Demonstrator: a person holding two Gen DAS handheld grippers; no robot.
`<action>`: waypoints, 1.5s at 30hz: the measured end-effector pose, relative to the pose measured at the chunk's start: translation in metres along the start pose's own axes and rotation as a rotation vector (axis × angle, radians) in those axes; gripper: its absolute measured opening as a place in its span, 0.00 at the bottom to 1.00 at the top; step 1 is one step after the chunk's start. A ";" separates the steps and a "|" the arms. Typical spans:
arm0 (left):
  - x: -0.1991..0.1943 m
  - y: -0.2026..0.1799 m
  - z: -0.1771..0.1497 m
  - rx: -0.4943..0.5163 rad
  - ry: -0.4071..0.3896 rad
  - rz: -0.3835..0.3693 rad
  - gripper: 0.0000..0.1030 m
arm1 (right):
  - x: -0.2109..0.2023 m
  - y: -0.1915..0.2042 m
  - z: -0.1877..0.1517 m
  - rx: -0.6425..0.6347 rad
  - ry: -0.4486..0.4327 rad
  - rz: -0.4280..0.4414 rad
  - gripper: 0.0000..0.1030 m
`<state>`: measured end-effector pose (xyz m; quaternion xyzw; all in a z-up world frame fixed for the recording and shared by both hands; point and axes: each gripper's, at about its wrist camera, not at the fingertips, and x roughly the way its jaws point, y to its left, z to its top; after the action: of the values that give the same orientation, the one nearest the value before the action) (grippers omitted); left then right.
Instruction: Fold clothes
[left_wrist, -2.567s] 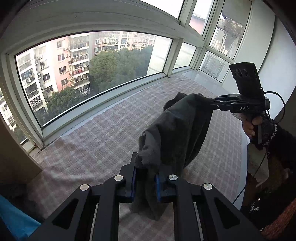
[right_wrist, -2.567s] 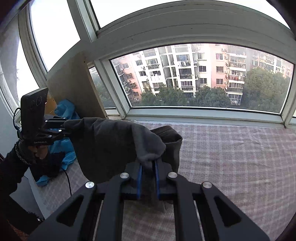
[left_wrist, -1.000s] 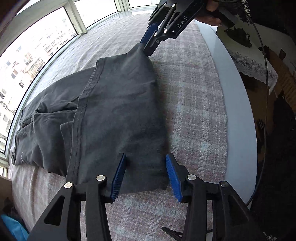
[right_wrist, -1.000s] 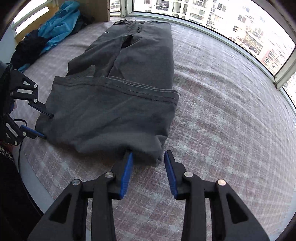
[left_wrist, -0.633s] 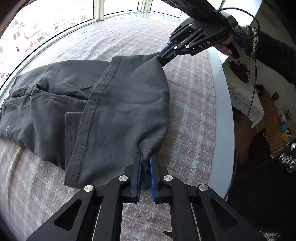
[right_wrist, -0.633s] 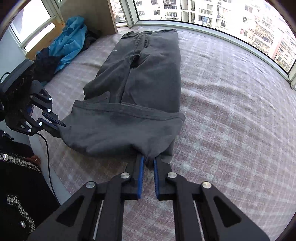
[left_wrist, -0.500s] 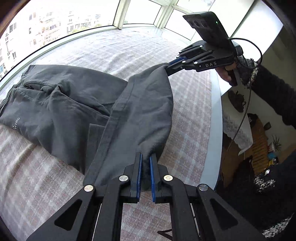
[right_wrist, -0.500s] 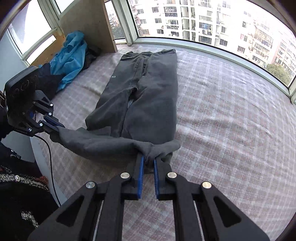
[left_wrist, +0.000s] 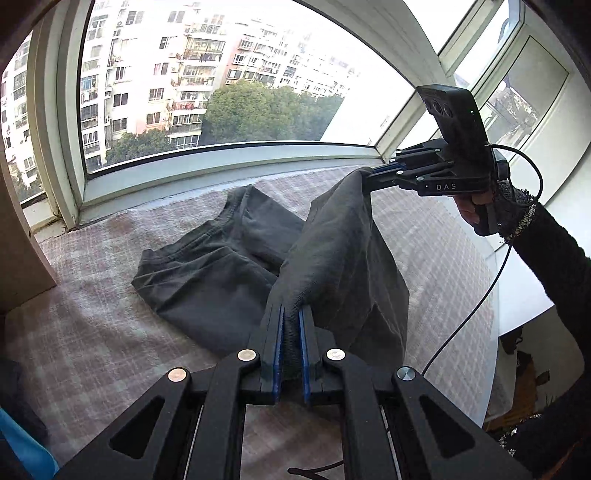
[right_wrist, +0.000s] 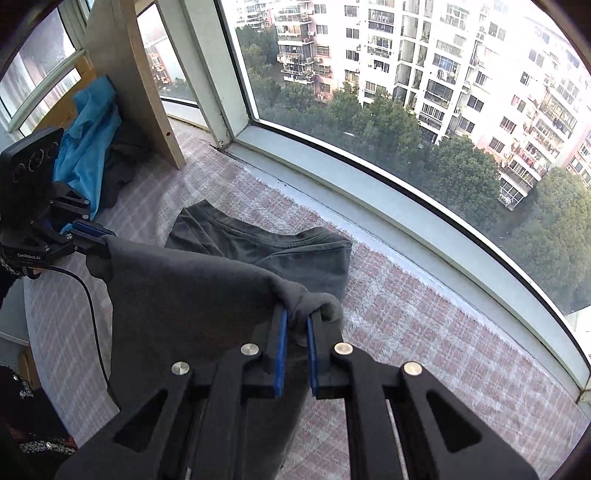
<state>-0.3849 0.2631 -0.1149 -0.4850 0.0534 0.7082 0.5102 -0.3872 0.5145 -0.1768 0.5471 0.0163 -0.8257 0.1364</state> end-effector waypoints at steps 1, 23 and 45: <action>0.007 0.016 0.006 -0.016 0.010 -0.003 0.07 | 0.016 -0.007 0.007 0.011 0.008 0.012 0.09; 0.038 0.111 0.031 -0.140 0.029 0.028 0.30 | 0.073 -0.046 0.014 0.132 0.051 0.038 0.09; 0.074 0.103 0.021 -0.077 0.121 0.221 0.45 | 0.100 -0.048 0.015 0.019 0.069 0.083 0.53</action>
<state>-0.4786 0.2755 -0.2020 -0.5372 0.1102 0.7311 0.4059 -0.4487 0.5372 -0.2671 0.5769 -0.0094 -0.8001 0.1645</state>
